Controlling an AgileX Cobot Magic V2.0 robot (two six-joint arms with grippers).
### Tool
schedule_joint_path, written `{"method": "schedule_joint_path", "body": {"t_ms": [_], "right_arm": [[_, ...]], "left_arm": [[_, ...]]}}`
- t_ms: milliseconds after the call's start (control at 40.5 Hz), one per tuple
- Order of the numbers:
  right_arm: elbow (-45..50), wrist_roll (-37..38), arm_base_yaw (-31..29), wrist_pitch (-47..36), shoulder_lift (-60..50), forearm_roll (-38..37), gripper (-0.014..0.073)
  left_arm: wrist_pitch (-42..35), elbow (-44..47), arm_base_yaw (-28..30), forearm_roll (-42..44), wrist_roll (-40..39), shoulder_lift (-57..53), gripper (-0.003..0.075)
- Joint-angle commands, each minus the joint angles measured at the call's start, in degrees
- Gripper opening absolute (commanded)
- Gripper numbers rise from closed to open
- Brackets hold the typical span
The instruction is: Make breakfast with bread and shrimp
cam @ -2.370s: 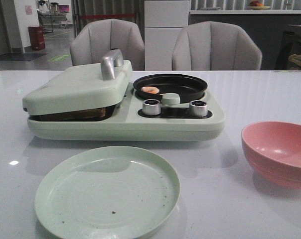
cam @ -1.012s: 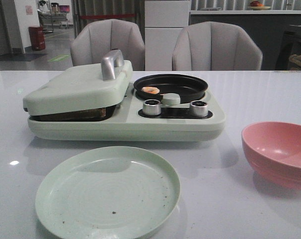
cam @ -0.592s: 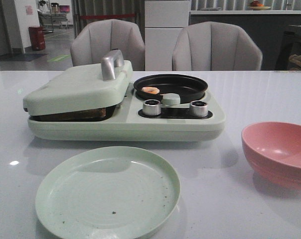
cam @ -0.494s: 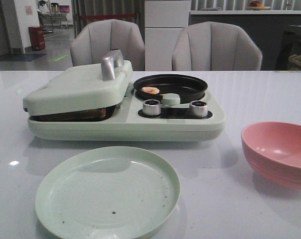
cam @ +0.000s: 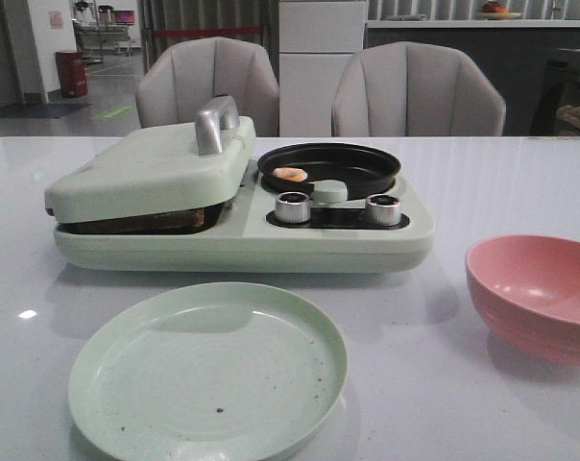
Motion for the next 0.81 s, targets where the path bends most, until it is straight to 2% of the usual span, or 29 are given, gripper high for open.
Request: {"method": "schedule_joint_path", "body": {"t_ms": [0, 790], "right_arm": [[-0.9, 0.2, -0.4, -6.7, -1.3, -0.4, 0.0015], [-0.9, 0.2, -0.4, -6.0, -1.3, -0.4, 0.0015]], "left_arm": [[-5.2, 1.8, -0.4, -0.1, -0.7, -1.1, 0.0101], [-5.2, 1.8, -0.4, -0.1, -0.7, -1.1, 0.0101]]}}
